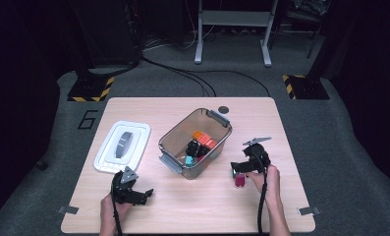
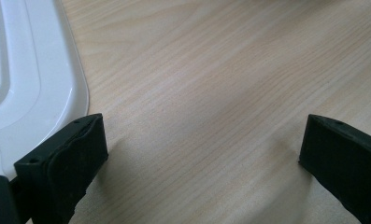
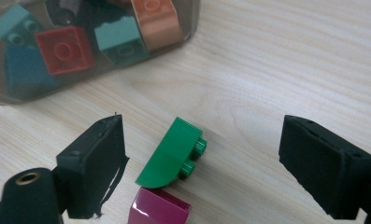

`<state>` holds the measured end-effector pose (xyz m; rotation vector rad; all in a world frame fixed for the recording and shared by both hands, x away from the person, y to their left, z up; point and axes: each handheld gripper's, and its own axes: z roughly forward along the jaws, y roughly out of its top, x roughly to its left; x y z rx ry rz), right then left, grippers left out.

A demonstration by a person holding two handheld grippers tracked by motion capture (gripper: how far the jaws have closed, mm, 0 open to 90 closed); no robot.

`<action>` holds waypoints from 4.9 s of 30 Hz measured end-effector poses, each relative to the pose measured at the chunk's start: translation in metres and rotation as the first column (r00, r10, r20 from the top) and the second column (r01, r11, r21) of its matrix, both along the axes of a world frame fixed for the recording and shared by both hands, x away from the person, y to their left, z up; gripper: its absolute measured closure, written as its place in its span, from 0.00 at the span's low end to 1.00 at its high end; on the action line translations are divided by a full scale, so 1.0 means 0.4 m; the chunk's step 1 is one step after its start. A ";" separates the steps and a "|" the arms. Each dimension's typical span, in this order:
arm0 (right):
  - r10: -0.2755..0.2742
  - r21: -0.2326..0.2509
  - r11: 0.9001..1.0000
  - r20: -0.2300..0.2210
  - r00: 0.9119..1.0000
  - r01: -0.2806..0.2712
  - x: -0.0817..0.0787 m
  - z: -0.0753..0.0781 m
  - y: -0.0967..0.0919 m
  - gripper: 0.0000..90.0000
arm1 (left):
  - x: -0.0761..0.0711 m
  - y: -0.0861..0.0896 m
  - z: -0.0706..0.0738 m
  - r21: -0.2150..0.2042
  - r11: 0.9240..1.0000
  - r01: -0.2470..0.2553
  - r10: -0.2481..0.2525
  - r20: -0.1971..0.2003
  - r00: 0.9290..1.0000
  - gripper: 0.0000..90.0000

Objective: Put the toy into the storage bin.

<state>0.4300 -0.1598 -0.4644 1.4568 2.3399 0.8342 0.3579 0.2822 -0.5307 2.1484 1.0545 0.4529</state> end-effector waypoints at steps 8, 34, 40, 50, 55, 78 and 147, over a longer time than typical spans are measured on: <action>-0.005 -0.002 1.000 -0.050 0.999 0.005 0.010 -0.032 0.007 0.34 | 0.000 0.000 0.000 0.003 1.000 0.002 -0.002 0.001 1.000 0.01; 0.011 -0.111 0.994 -0.057 0.998 -0.017 0.026 -0.042 0.042 0.74 | 0.000 0.000 0.000 -0.002 1.000 -0.002 0.002 -0.001 1.000 0.01; 0.012 -0.097 0.995 -0.022 1.000 -0.014 0.020 -0.024 0.037 0.74 | 0.000 0.000 0.000 -0.002 1.000 0.000 0.000 -0.001 1.000 0.01; 0.026 -0.042 0.999 0.046 0.999 -0.025 0.011 0.033 0.033 0.74 | 0.000 0.000 0.000 -0.002 1.000 0.000 0.000 -0.001 1.000 0.01; 0.031 -0.025 0.999 0.067 0.997 -0.029 0.007 0.060 0.034 0.74 | 0.000 0.000 0.000 -0.003 1.000 -0.002 0.002 -0.001 1.000 0.01; 0.085 0.026 0.996 0.182 0.980 -0.091 -0.014 0.219 0.066 0.74 | 0.000 0.000 0.000 -0.002 1.000 -0.001 0.001 -0.001 1.000 0.01; 0.303 0.059 0.947 0.169 0.938 -0.316 -0.047 0.214 0.306 0.22 | 0.000 0.000 0.000 -0.002 1.000 -0.001 0.001 -0.001 1.000 0.01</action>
